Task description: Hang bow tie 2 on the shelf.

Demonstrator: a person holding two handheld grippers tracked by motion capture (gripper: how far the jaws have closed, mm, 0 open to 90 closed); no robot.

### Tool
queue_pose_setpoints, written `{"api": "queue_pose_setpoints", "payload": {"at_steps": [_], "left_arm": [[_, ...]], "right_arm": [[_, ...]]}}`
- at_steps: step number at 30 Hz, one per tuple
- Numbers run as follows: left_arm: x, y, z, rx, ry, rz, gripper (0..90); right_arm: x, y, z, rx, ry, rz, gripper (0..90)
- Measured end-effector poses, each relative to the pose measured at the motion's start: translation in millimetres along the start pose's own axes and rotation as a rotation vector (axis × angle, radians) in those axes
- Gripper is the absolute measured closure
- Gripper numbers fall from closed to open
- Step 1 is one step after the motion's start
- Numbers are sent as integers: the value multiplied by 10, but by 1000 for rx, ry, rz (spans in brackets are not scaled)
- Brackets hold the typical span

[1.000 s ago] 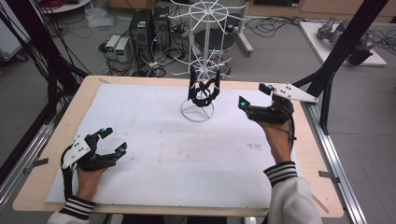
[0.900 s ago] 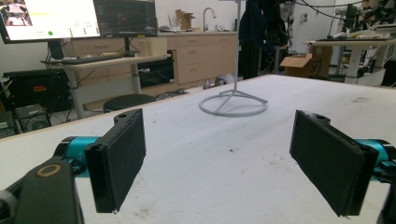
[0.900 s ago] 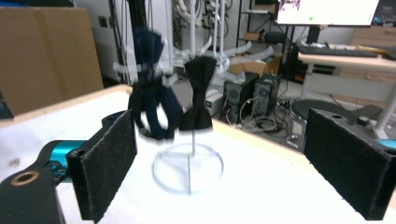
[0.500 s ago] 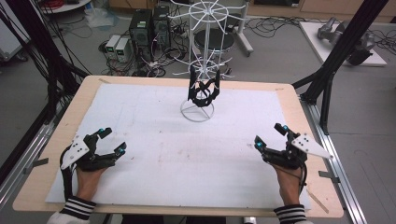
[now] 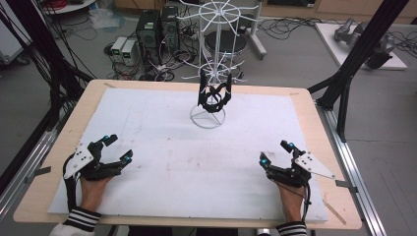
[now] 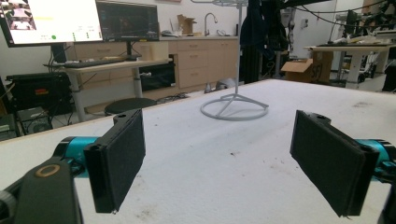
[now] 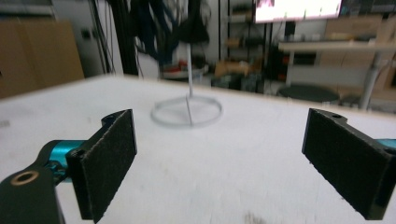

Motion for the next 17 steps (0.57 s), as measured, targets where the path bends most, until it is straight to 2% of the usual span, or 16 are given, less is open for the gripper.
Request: {"api": "queue_pose_setpoints", "payload": {"at_steps": [1,3,6,17], "left_arm": [[-1,-1,-1,0,2,0,184],[-1,-4,2,-3,1,0,184],[-1,-2,1,-2,1,0,184],[-1,-4,2,-3,1,-1,184]], "right_arm": [[11,-27,-8,-9,-6,13,95],[-9,-75,-19,-17,16,54,95],[-3,-106,-41,-29,16,51,95],[-35,-50,-10,-10,30,19,95]]}}
Point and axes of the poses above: each handheld gripper's, and its own axes: z roughly backward along the jaws, x roughly out of its underside, y roughly to its right, the point moved 9 cm from there along -z, roughly forward along the jaws, and after that the axes turned 10 degrees about x, right-handed, at the moved point
